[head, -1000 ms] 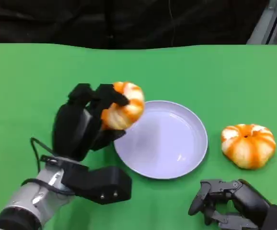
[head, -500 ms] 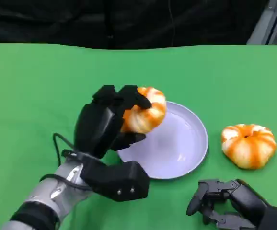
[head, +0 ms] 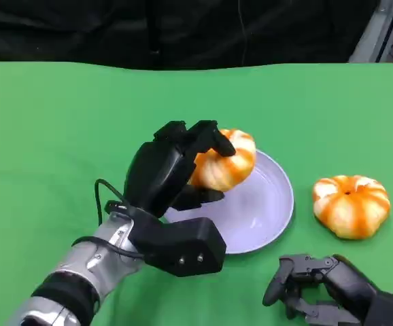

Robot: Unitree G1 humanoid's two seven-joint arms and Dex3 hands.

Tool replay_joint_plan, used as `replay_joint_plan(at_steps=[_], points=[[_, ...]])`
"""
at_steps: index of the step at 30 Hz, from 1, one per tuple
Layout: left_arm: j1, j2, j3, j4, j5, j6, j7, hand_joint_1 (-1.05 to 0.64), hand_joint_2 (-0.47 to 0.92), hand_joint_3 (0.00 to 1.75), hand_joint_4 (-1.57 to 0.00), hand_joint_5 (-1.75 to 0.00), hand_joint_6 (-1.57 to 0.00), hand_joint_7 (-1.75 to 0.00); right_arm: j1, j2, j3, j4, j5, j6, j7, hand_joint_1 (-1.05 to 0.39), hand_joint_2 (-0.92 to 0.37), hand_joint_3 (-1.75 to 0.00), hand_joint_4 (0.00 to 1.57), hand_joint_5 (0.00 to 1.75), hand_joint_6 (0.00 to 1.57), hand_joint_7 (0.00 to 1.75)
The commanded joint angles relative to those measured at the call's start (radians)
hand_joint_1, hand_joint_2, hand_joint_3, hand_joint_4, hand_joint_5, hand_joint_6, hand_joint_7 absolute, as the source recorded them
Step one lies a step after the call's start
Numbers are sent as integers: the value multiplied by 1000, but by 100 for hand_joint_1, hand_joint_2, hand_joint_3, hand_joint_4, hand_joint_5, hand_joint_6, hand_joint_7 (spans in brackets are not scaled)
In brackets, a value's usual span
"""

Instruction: Grasp the bread from the table and place it into the plate.

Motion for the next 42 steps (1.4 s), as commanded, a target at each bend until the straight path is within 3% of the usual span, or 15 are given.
replay_joint_plan(at_steps=[1, 10, 14, 21, 30, 33, 35, 37, 38, 42], points=[[-58, -7, -19, 69, 7, -12, -19, -7, 83, 0, -55, -159, -60, -133, -15, 3, 2, 14, 1, 2, -9, 0, -92, -44, 71, 146, 76, 112], [-82, -33, -14, 123, -18, -7, -89, -9, 85, 0, -54, -157, -62, -127, -12, 4, 3, 5, -13, 2, -25, 0, -92, -45, 71, 147, 75, 110], [-86, -50, 11, 161, -67, 3, -186, -8, 86, 0, -56, -148, -67, -113, -11, 5, 4, 11, -9, -14, -22, 1, -92, -46, 71, 147, 74, 109], [-91, -54, 13, 196, -86, 5, -254, -11, 87, 0, -56, -143, -67, -107, -8, 5, 1, 11, -5, -8, -21, 0, -92, -46, 70, 149, 75, 109], [-90, -57, 6, 224, -85, -10, -257, -12, 86, 0, -62, -131, -81, -79, -6, 6, 1, 8, -1, 7, -15, 0, -92, -45, 69, 149, 76, 108], [-90, -60, 9, 233, -91, -12, -264, -12, 84, 0, -68, -114, -94, -47, -5, 6, 1, 8, -3, 3, -18, -1, -92, -44, 69, 149, 76, 107], [-91, -61, 7, 236, -88, -11, -264, -12, 84, 0, -69, -112, -96, -43, -4, 6, 1, 9, -4, 2, -19, -1, -92, -44, 69, 149, 76, 107], [-96, -59, -7, 237, -70, -2, -249, -21, 84, 0, -88, -39, -93, -13, -3, 6, 1, 9, -4, 2, -19, 0, -92, -44, 69, 149, 76, 107], [-98, -58, -12, 237, -63, 1, -243, -24, 85, 0, -92, -18, -91, -5, -3, 6, 1, 8, -4, 2, -19, -1, -92, -45, 69, 149, 76, 107], [-99, -60, -18, 236, -59, 4, -228, -31, 85, 0, -90, -2, -81, 0, -2, 5, 1, 5, -6, 3, -21, -2, -92, -45, 69, 150, 76, 107]])
